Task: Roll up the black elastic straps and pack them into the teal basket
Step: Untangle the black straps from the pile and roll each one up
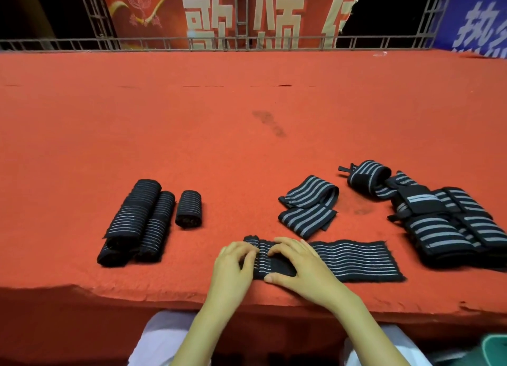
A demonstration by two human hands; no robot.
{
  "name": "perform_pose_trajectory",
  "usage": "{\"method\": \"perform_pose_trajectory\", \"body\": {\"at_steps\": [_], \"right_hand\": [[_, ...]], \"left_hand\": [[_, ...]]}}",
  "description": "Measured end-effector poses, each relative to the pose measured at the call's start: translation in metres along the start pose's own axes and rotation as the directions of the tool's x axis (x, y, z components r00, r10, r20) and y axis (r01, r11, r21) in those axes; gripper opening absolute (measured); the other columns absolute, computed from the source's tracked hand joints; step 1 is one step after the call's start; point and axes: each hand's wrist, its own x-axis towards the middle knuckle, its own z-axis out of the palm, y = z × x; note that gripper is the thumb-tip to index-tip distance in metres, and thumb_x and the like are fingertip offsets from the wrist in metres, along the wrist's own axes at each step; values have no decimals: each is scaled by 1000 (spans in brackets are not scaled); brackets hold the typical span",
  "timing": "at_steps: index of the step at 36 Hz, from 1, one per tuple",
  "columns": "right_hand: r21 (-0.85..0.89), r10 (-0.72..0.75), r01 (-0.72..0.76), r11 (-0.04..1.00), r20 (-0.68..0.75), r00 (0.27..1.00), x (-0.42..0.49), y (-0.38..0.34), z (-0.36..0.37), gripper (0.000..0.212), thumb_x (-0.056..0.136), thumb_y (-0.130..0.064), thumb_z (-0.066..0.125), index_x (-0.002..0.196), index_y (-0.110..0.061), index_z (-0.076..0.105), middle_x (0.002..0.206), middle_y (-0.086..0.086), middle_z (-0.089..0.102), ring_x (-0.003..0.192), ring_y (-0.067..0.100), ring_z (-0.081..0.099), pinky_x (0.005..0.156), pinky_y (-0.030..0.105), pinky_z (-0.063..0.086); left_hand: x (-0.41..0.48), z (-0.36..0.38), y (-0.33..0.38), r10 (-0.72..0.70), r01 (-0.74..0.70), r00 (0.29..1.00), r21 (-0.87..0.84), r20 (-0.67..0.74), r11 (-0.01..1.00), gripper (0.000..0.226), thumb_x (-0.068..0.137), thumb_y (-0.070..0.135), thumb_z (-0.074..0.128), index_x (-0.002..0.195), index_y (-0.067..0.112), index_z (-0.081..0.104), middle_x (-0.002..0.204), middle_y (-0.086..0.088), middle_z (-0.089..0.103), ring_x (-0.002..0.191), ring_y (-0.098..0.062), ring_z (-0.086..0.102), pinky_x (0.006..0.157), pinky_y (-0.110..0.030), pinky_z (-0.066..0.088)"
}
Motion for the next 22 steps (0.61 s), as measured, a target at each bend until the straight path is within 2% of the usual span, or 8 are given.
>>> {"method": "perform_pose_trajectory", "body": {"at_steps": [3,6,9,13,18,22], "right_hand": [[17,4,-4,1000,4,1000,0,2,0,76,63,-85,39,121,-38,51,140,-23,34,134,-7,24,116,23,0],[22,-1,1,1000,3,1000,2,2,1,67,68,-78,48,123,-40,48,141,-21,34,133,-6,24,119,31,8],[3,-37,37,999,9,999,3,-1,-1,54,78,-63,57,126,-41,47,144,-17,31,134,-2,23,117,32,12],[-82,-63,63,995,10,998,7,-5,0,45,82,-62,55,120,-37,52,143,-14,33,135,2,19,116,38,13],[-106,-33,35,994,23,999,13,-9,3,53,74,-71,46,112,-34,52,140,-12,35,136,6,20,116,37,14],[-98,-70,74,992,38,997,22,-23,10,45,80,-61,58,113,-31,52,141,-10,35,136,8,22,114,34,16]], "left_hand": [[2,-9,-2,-62,69,994,-82,85,994,30,79,-2,67,88,26,69,92,11,63,77,0,56,70,-5,37],[4,-11,-4,-157,161,986,-98,50,982,30,75,8,75,95,25,62,92,3,57,71,-3,53,64,-5,38],[7,-7,-3,-261,267,961,-56,89,962,31,76,21,75,98,23,53,84,5,59,72,-8,54,63,-11,39],[8,0,2,-254,253,965,34,62,967,26,77,26,68,96,23,51,73,5,62,80,-18,60,72,-33,43],[9,-4,1,-262,263,965,-9,20,965,25,77,20,65,95,22,49,72,4,62,79,-19,59,72,-35,42],[8,-22,-9,-270,270,962,-22,-43,963,24,78,17,65,95,21,48,67,6,59,73,-19,57,66,-34,39]]}}
